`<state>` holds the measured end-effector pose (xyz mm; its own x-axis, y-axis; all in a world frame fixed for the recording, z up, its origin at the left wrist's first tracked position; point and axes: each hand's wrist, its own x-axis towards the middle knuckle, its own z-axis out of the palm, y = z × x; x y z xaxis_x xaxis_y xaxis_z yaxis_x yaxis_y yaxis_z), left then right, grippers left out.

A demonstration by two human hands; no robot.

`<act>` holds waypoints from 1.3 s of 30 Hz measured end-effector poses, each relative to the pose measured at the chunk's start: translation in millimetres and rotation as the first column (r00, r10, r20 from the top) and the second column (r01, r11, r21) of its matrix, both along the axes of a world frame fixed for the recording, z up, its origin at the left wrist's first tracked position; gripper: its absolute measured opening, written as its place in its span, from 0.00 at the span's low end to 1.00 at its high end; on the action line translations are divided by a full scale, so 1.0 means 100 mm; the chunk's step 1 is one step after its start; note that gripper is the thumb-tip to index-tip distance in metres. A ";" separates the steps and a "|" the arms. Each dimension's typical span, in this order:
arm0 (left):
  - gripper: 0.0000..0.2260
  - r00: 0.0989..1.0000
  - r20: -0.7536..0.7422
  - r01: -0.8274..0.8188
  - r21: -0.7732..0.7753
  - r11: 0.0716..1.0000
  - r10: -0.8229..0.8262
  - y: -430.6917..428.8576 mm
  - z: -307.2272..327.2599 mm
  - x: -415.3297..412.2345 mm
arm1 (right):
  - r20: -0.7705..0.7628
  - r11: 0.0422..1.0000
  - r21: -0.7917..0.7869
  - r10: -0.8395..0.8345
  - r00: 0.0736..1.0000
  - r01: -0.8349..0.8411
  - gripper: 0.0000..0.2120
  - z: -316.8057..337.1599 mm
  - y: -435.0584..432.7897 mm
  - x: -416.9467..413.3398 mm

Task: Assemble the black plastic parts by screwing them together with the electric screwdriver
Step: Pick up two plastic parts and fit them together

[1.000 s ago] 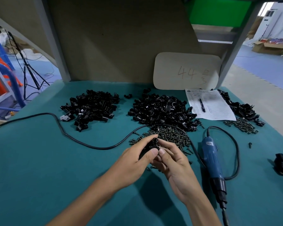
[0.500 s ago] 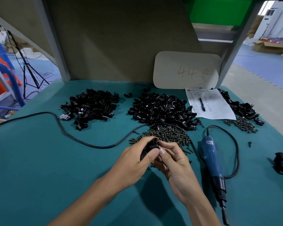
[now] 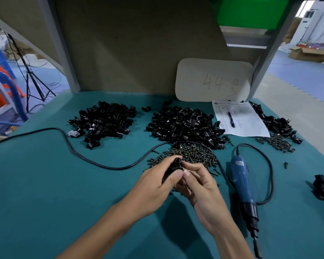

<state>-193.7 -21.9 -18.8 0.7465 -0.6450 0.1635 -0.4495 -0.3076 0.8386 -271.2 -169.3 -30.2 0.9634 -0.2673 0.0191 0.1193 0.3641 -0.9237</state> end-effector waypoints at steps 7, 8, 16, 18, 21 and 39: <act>0.15 1.000 -0.024 0.018 -0.021 1.000 -0.019 0.01 0.00 0.01 | 0.006 1.000 -0.008 -0.003 1.000 0.004 0.09 0.01 0.02 -0.01; 0.17 0.999 -0.028 0.020 -0.021 1.000 -0.020 0.01 0.00 0.01 | 0.005 1.000 -0.016 -0.005 1.000 0.006 0.09 0.01 0.02 -0.01; 0.16 0.998 -0.049 0.031 -0.028 0.999 -0.033 0.01 -0.04 0.02 | -0.006 0.999 -0.037 -0.011 1.000 0.010 0.09 0.01 0.02 -0.02; 0.15 0.999 -0.046 0.027 -0.030 0.999 -0.028 0.01 -0.05 0.03 | -0.013 0.999 -0.031 -0.009 1.000 0.008 0.09 0.01 0.02 -0.02; 0.15 0.999 -0.044 0.025 -0.025 0.999 -0.027 0.01 -0.05 0.03 | -0.020 1.000 -0.029 -0.004 1.000 0.003 0.09 0.01 0.02 -0.01; 0.16 0.999 -0.047 -0.014 -0.006 1.000 0.013 0.07 -0.10 0.10 | -0.031 0.989 -0.139 0.049 0.998 -0.053 0.11 0.09 -0.05 0.08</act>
